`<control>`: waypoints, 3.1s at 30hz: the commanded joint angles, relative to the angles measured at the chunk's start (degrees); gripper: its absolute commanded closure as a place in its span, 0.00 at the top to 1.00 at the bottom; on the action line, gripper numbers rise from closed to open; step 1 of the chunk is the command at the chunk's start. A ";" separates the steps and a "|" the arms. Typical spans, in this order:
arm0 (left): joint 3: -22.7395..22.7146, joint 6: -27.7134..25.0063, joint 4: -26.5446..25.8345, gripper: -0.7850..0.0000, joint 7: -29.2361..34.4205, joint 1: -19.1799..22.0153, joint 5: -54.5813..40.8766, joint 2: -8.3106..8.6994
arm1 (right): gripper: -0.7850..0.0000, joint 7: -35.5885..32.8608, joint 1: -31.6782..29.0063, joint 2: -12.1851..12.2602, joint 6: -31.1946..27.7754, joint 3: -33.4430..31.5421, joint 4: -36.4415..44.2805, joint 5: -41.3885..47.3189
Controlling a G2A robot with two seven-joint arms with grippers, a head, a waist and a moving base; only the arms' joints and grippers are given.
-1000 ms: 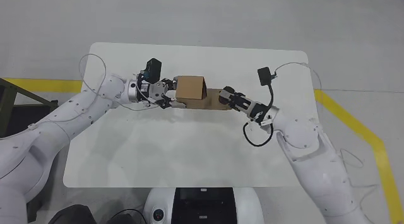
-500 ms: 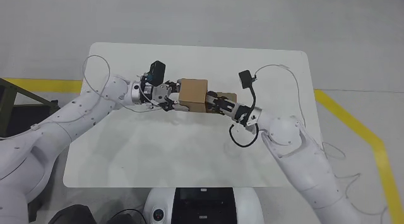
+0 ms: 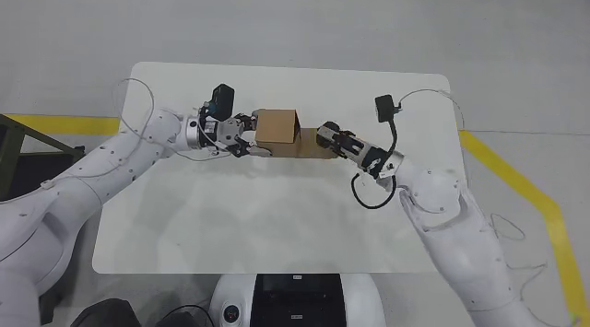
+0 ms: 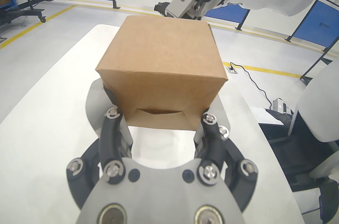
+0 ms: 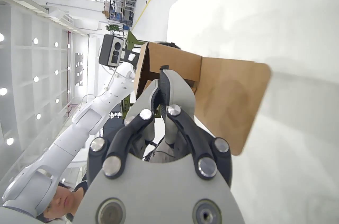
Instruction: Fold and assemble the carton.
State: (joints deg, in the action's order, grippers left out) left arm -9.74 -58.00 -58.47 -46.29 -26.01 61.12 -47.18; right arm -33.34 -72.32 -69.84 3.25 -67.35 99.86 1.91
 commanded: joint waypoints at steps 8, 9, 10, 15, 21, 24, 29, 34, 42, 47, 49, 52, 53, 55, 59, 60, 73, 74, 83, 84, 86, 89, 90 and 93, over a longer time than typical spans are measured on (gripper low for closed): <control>-0.30 0.00 -0.17 0.21 0.00 0.28 -1.39 0.51 | 0.00 2.30 -2.40 0.99 6.51 -6.70 -2.82 -0.92; -0.35 0.00 -0.18 0.21 0.00 0.31 -1.46 0.55 | 0.00 2.21 -2.47 0.97 6.95 -6.63 -3.32 -0.45; -0.45 0.00 -0.23 0.20 0.00 0.35 -1.60 0.58 | 0.00 1.94 -2.55 0.93 7.58 -6.37 -4.04 0.00; -1.20 0.00 -0.37 0.19 0.00 0.15 -2.05 0.69 | 0.00 -3.12 -2.04 0.50 9.26 -4.74 -6.46 7.51; -2.06 0.00 -0.75 0.15 0.00 -0.10 -1.69 0.83 | 0.15 -5.84 -1.06 0.19 9.93 -4.84 -9.29 14.99; -2.54 0.00 -1.19 0.15 0.00 -0.34 -1.58 0.99 | 0.20 -7.53 -0.43 0.21 9.65 -5.15 -10.26 17.03; -2.87 0.00 -1.86 0.16 0.00 -1.01 -1.16 1.12 | 0.20 -11.30 -0.06 0.22 5.91 -4.52 -10.65 19.06; -2.48 0.00 -1.99 0.16 0.00 -1.32 -0.50 1.02 | 0.22 -12.22 0.15 0.10 3.40 -4.31 -10.58 21.65; -1.76 0.00 -2.01 0.15 0.00 -1.10 -0.06 0.78 | 0.19 -12.51 0.89 0.05 2.56 -3.20 -10.29 22.08; -1.22 0.00 -2.06 0.14 0.00 -0.77 0.88 0.49 | 0.20 -12.77 1.54 -0.03 2.55 -1.90 -10.01 21.68; -1.10 0.00 -1.94 0.15 0.00 -0.59 1.23 0.35 | 0.22 -12.69 1.75 -0.06 2.50 -1.49 -9.87 21.59; -0.99 0.00 -1.72 0.14 0.00 -0.42 1.49 0.16 | 0.24 -12.28 2.00 -0.05 2.27 -1.22 -9.70 21.12; -0.97 0.00 -1.61 0.14 0.00 -0.36 1.60 0.11 | 0.24 -12.26 2.03 -0.03 2.27 -1.15 -9.68 20.99; -0.89 0.00 -1.48 0.14 0.00 -0.29 1.77 0.01 | 0.27 -12.22 2.11 0.00 2.33 -1.13 -9.55 20.94; -0.61 0.00 -1.25 0.13 0.00 -0.16 2.25 -0.20 | 0.30 -12.04 2.05 0.11 2.05 -1.47 -9.06 21.06; -0.52 0.00 -1.22 0.13 0.00 -0.11 2.51 -0.27 | 0.30 -12.06 2.04 0.14 2.00 -1.52 -8.95 21.08; -0.21 0.00 -0.50 0.13 0.00 0.31 4.09 -1.18 | 0.27 -12.92 3.00 0.36 2.70 -0.08 -8.05 18.65; -0.23 0.00 -0.44 0.13 0.00 0.32 4.15 -1.25 | 0.27 -12.74 3.09 0.37 2.75 0.09 -8.04 18.26; -0.18 0.00 0.21 0.13 0.00 0.48 5.13 -1.80 | 0.36 -11.97 3.90 0.38 2.98 0.86 -8.42 17.43; -0.16 0.00 0.27 0.13 0.00 0.51 5.29 -1.84 | 0.38 -11.94 3.98 0.39 3.05 0.87 -8.43 17.40; -0.18 0.00 0.47 0.13 0.00 0.60 5.66 -1.94 | 0.39 -11.99 4.12 0.43 3.16 0.92 -8.43 17.23; -0.21 0.00 0.60 0.13 0.00 0.59 5.91 -2.07 | 0.39 -12.15 4.35 0.48 3.39 1.12 -8.39 16.71; -0.23 0.00 0.66 0.13 0.00 0.60 6.00 -2.11 | 0.39 -12.20 4.44 0.49 3.46 1.25 -8.39 16.51; -0.30 0.00 0.85 0.12 0.00 0.59 6.25 -2.21 | 0.40 -12.44 4.72 0.50 3.66 1.76 -8.37 15.89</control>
State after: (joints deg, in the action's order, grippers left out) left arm -10.01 -58.00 -57.69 -46.28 -25.41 67.31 -49.36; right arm -45.69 -67.69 -69.34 6.84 -65.75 91.48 17.99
